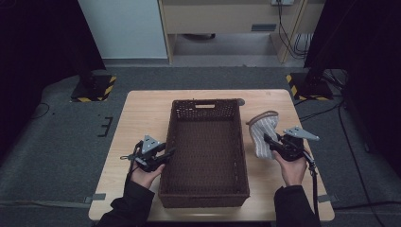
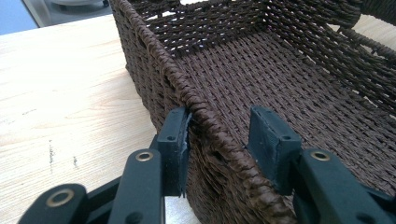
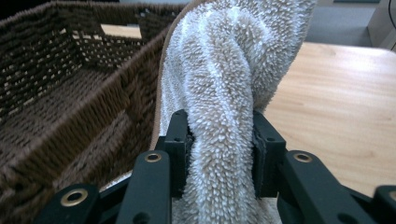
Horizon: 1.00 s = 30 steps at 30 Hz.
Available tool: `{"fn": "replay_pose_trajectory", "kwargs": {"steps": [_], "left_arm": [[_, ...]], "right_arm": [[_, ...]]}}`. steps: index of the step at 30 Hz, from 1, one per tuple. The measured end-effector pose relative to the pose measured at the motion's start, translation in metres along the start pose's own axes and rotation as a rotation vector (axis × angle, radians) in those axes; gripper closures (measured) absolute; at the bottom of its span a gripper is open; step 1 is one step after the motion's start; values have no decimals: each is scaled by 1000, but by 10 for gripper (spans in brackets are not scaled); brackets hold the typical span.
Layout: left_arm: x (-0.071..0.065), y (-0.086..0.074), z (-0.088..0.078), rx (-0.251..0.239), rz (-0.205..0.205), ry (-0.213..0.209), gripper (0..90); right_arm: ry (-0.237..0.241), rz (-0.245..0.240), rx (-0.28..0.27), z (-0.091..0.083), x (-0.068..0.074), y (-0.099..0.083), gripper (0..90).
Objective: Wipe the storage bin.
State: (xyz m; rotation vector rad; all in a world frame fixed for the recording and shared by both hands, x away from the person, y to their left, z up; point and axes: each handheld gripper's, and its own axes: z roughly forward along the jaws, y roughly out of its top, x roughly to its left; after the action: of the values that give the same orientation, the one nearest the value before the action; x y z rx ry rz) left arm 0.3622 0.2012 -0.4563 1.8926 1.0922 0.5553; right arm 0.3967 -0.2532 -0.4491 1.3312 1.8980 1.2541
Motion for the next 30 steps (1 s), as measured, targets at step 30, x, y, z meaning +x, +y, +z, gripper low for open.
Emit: {"fn": "replay_pose_trajectory", "kwargs": {"steps": [30], "left_arm": [[0,0,0,1,9,-5,563]], "right_arm": [[32,22,-91,50,3,48,665]]}}
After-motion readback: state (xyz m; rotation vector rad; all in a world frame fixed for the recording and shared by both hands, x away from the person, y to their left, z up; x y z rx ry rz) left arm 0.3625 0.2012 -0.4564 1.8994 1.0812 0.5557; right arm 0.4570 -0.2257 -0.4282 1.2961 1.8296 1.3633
